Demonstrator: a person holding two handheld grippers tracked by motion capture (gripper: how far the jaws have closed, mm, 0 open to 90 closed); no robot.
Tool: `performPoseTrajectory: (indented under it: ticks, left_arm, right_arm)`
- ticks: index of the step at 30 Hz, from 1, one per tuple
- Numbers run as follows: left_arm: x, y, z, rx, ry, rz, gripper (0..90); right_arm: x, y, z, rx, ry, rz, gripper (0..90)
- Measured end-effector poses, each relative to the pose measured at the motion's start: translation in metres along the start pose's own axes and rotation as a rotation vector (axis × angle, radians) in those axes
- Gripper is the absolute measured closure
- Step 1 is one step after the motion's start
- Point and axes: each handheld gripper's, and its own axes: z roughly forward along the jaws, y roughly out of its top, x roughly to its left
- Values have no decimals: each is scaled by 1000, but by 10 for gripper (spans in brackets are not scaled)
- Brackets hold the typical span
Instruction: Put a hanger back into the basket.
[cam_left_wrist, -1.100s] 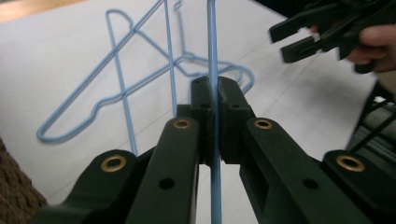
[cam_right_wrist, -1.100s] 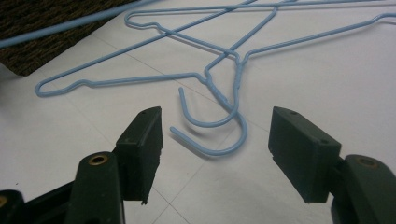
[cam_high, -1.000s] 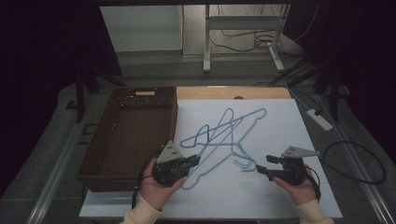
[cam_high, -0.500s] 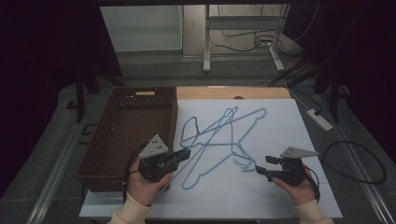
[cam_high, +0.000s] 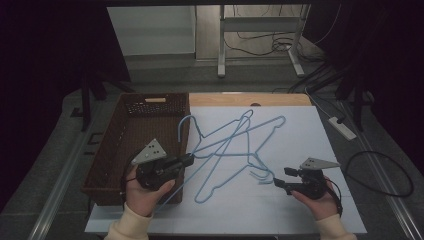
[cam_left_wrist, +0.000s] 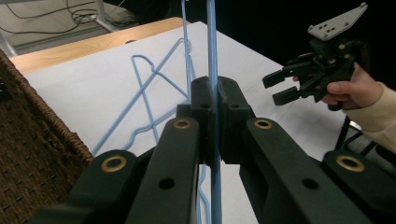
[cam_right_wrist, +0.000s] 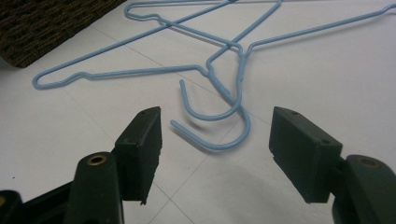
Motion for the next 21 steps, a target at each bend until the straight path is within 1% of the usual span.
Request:
performPoseTrajectory:
  ticks: [4, 7, 14, 18, 21]
  left_arm:
    - [3, 8, -7, -17, 14, 7, 869]
    - [10, 14, -12, -16, 41, -10, 869]
    - [36, 21, -26, -43, 49, -53, 869]
    - [50, 21, -29, -29, 78, -57, 869]
    - [61, 20, -33, -32, 98, -72, 869]
  right_arm:
    - [0, 0, 0, -1, 0, -4, 353]
    - [-1, 0, 0, -1, -2, 0, 353]
    - [-1, -1, 0, 3, -9, -3, 361]
    - [-2, -1, 0, -1, -10, 6, 356]
    - [-2, -1, -1, -1, -13, 6, 353]
